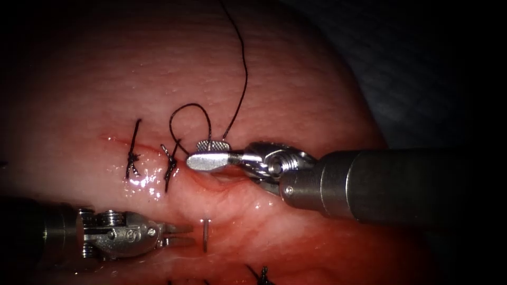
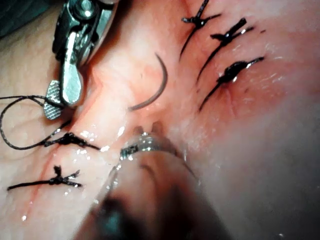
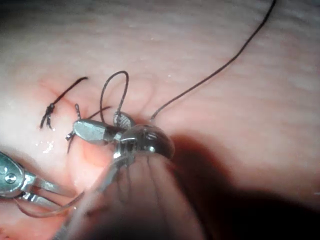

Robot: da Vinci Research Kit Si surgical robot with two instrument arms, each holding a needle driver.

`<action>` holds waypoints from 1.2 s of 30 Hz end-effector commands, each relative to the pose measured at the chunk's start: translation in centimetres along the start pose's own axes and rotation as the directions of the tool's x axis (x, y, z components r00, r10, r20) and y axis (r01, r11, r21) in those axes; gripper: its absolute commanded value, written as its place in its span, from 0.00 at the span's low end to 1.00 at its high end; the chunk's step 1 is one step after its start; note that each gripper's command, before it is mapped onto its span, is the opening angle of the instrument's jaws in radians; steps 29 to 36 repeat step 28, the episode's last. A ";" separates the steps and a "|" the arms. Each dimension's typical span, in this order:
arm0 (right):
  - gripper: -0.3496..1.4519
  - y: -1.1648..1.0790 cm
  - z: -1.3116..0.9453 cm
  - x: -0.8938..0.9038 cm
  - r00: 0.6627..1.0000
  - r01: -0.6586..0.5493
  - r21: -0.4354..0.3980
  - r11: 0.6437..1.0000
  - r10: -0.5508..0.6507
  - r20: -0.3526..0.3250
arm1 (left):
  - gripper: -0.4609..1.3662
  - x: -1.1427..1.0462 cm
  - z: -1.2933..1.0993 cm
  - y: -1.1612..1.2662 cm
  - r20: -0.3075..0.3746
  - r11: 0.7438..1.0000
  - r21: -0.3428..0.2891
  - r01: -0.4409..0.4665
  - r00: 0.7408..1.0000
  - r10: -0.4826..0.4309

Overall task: Wound Closure
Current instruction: Pierce the needle through the bottom of the incision

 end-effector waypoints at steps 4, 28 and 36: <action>0.87 0.18 -0.10 0.15 0.993 0.115 -0.040 0.993 -0.116 -0.026 | 0.49 0.02 -0.02 -0.03 -0.020 1.000 0.012 -0.018 1.000 0.018; 0.89 0.34 -0.37 0.31 0.966 0.251 -0.067 0.966 -0.254 -0.054 | 0.48 0.10 0.02 -0.05 -0.038 0.999 0.026 -0.027 0.999 0.028; 0.89 0.34 -0.37 0.31 0.966 0.251 -0.067 0.966 -0.254 -0.054 | 0.48 0.10 0.02 -0.05 -0.038 0.999 0.026 -0.027 0.999 0.028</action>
